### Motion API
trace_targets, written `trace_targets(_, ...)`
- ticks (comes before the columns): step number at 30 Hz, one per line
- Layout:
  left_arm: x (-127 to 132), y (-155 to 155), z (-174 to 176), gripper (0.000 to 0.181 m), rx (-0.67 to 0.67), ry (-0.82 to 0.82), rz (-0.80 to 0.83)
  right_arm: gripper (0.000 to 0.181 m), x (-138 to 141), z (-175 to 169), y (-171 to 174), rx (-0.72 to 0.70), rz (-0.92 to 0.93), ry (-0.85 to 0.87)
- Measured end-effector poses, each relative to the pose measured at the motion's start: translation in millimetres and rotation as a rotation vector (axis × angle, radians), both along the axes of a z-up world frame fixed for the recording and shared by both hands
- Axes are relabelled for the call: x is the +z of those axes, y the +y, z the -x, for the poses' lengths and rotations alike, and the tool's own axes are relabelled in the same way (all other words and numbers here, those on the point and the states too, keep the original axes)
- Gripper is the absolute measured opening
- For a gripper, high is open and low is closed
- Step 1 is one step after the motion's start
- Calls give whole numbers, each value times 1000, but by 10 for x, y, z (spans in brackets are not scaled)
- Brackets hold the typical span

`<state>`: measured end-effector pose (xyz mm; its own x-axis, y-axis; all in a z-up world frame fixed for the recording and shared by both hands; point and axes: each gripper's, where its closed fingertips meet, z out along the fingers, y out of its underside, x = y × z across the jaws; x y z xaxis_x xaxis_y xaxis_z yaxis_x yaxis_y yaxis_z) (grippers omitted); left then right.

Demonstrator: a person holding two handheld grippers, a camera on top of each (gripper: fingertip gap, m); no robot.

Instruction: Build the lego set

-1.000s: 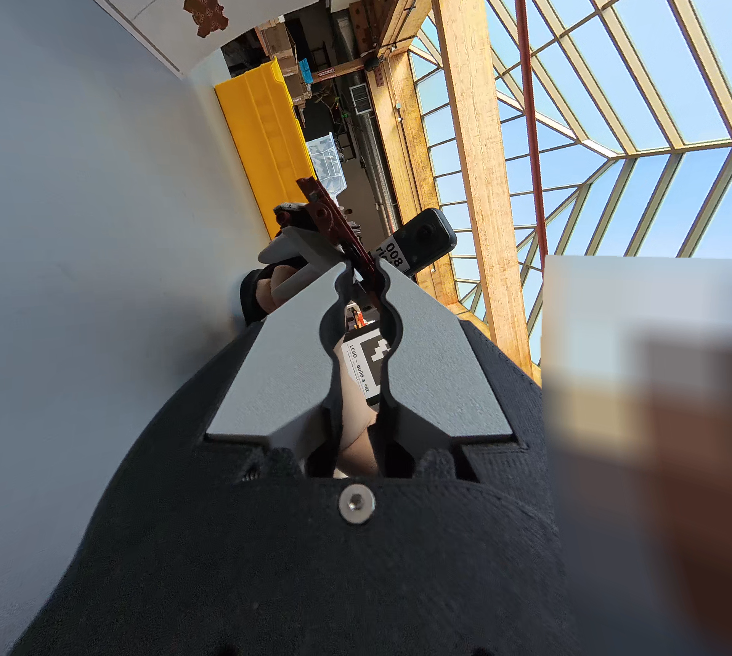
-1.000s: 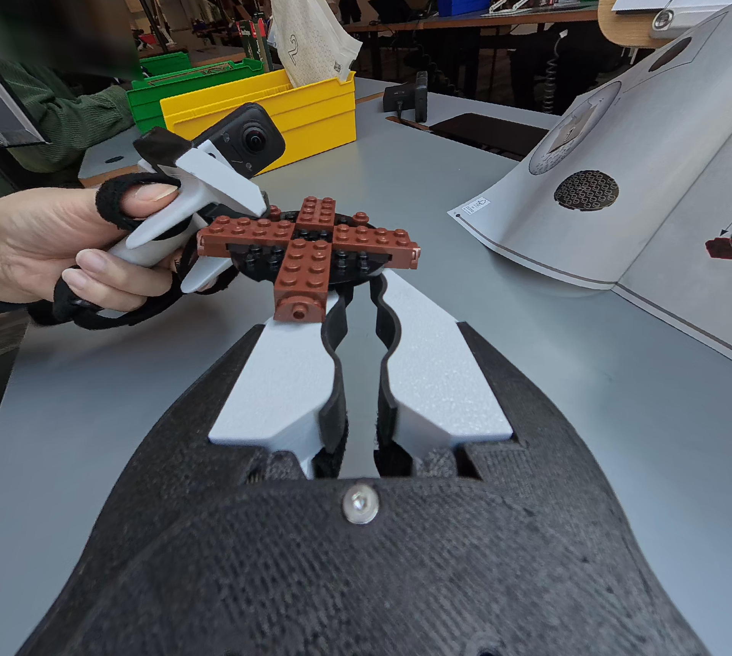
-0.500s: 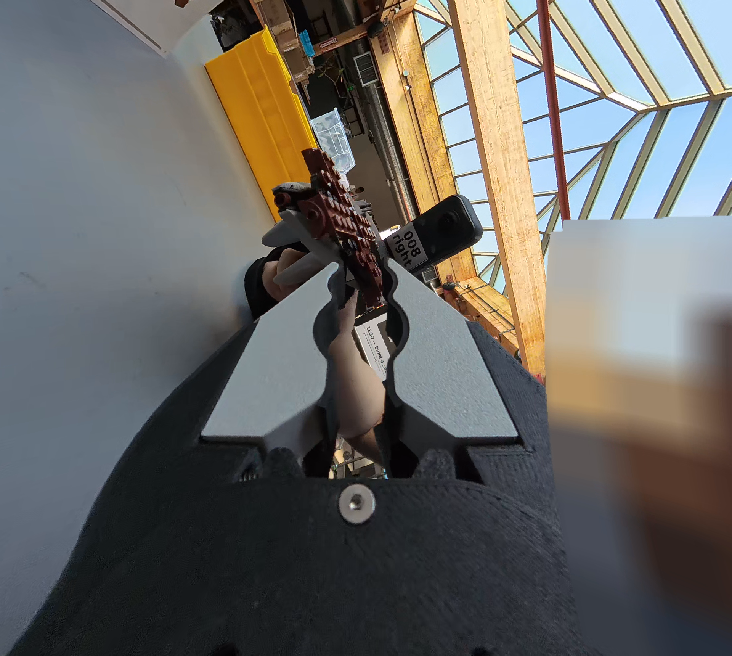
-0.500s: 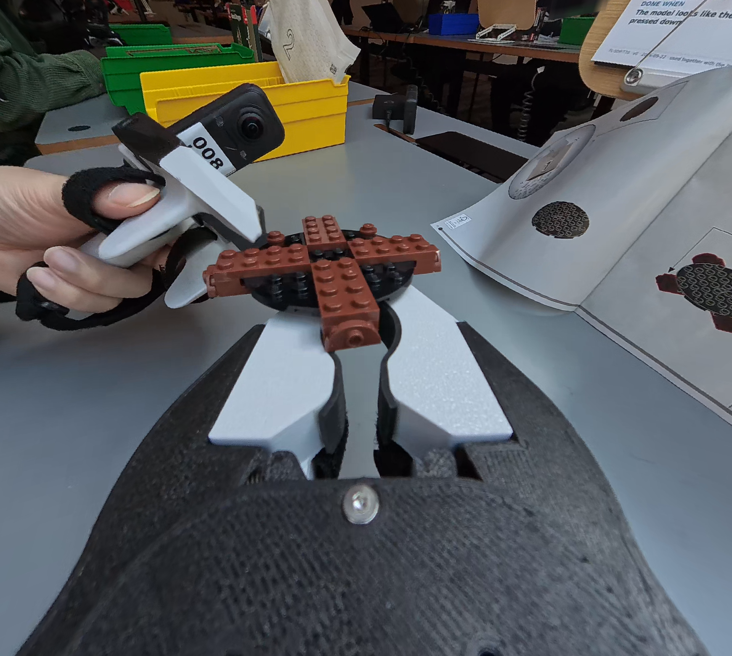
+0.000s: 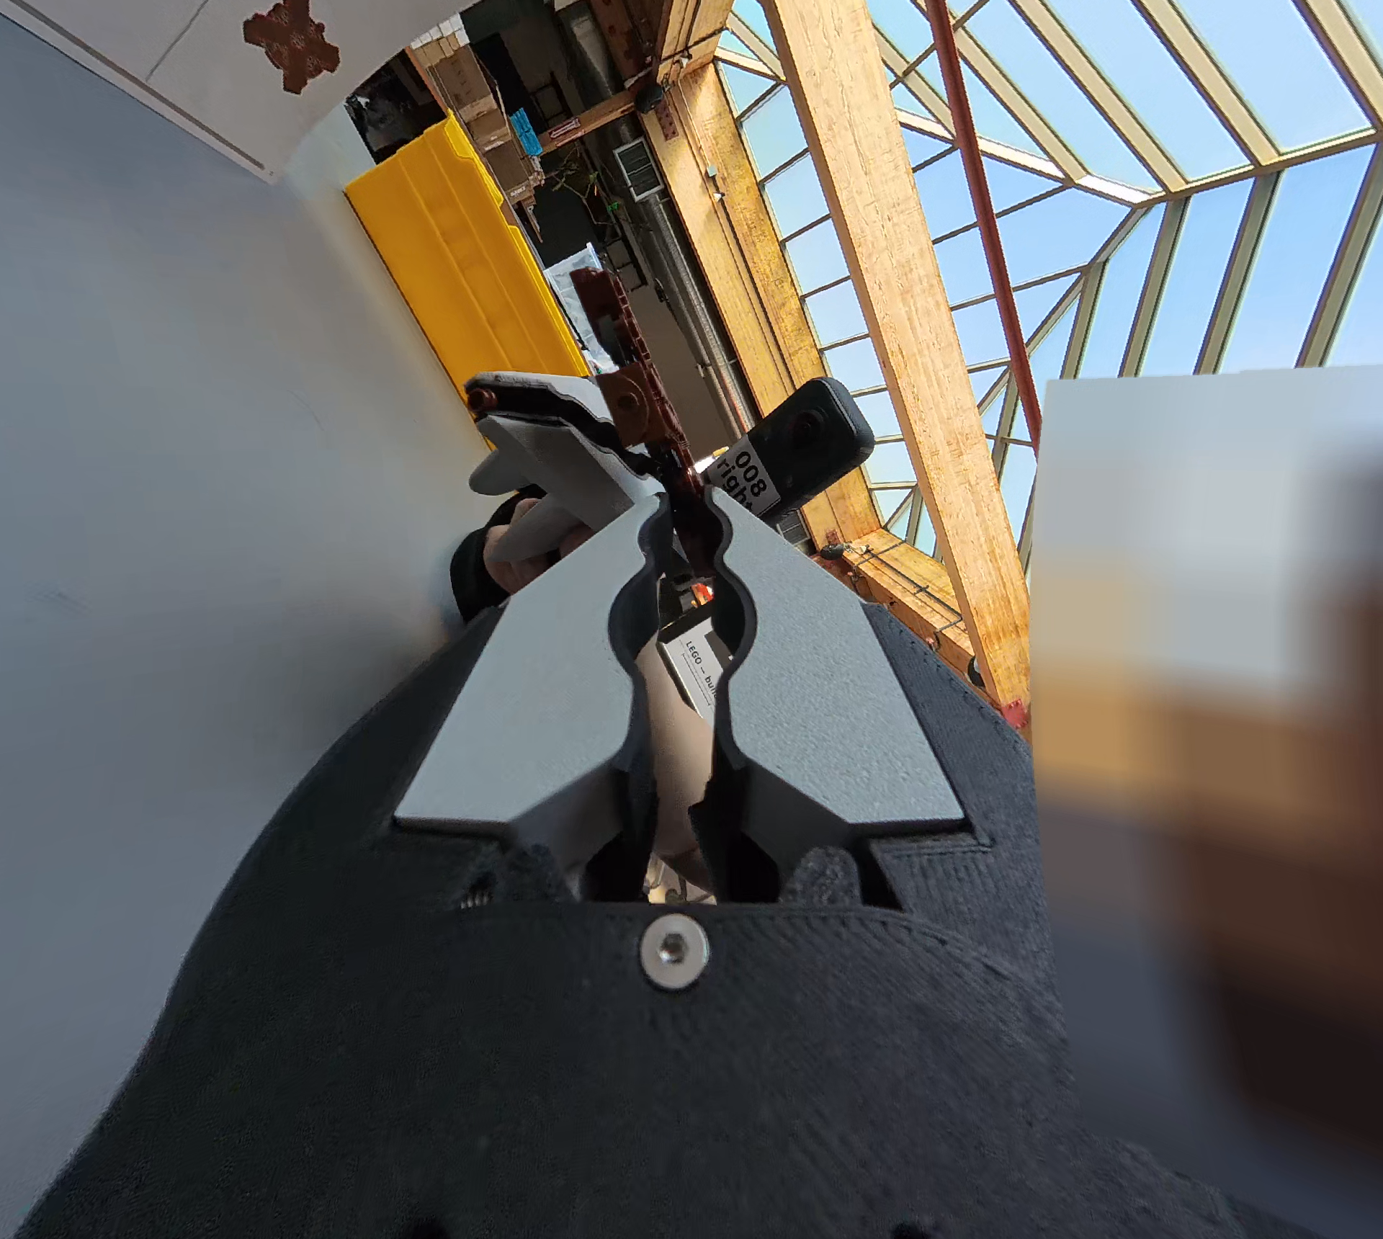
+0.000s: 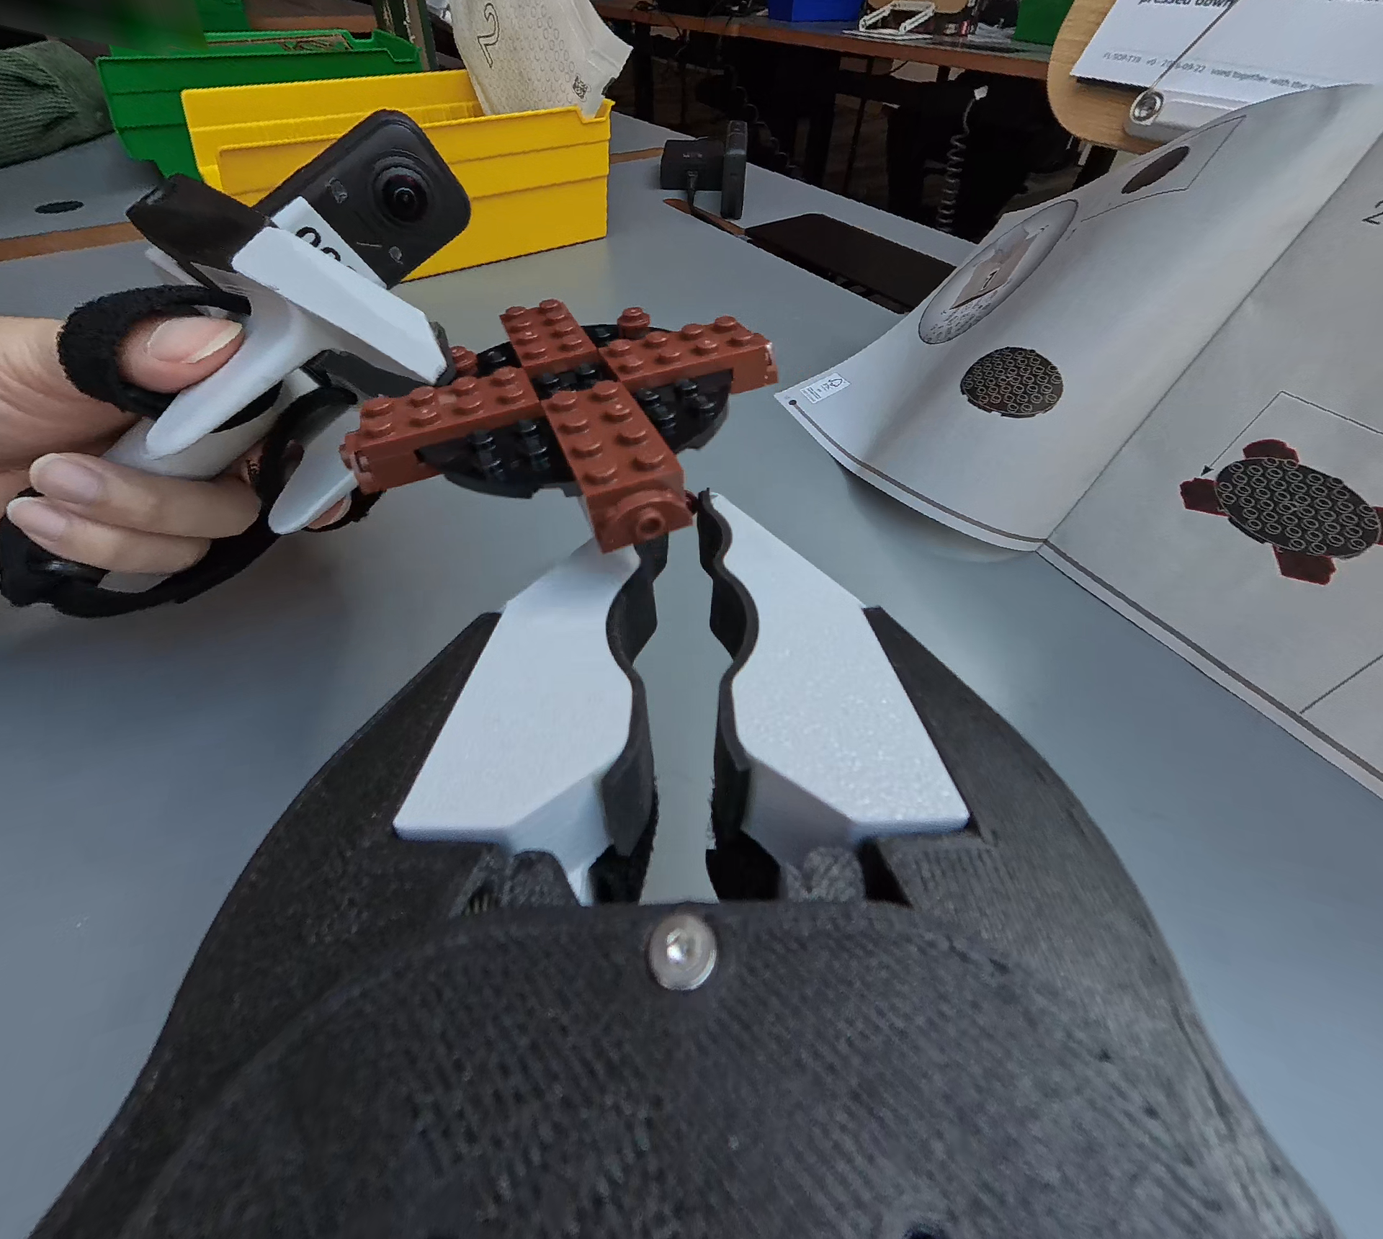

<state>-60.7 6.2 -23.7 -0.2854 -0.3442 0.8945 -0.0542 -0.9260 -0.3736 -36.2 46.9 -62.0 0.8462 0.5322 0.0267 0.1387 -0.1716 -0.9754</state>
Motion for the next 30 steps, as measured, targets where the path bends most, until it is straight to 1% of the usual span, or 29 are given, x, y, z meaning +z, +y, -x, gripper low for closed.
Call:
trace_targets(2,-53,143,63,4,71,20,-20,6,17,-91,13,-37,3,10)
trace_targets(5,-109,367,173,4,139,32,-26,6,59,-231,23,-90,-7,12)
trace_targets(8,-82,602,219,4,183,38,-23,6,98,-317,27,-117,-25,12)
trace_targets(11,83,859,157,4,207,52,-77,6,105,-343,33,-124,-32,12)
trace_targets(14,384,1126,36,3,242,11,-127,6,84,-357,43,-130,-33,-6)
trace_targets(16,556,1249,-75,4,245,-19,-154,6,71,-369,49,-133,-35,-13)
trace_targets(18,600,1331,-184,4,252,-18,-192,6,57,-389,56,-139,-32,-15)
trace_targets(20,525,1334,-235,4,257,-21,-200,6,38,-430,62,-152,-27,-21)
trace_targets(21,434,1304,-246,4,251,-19,-186,6,33,-457,63,-159,-27,-27)
trace_targets(23,161,1234,-270,3,219,28,-116,6,64,-492,48,-152,-44,-34)
trace_targets(26,-111,1099,-246,4,168,68,-4,6,144,-559,12,-149,-80,-63)
trace_targets(28,-212,1018,-215,4,157,100,-14,6,139,-562,-26,-115,-73,-86)
trace_targets(30,-259,956,-216,4,141,123,-26,6,127,-553,-71,-64,-52,-113)
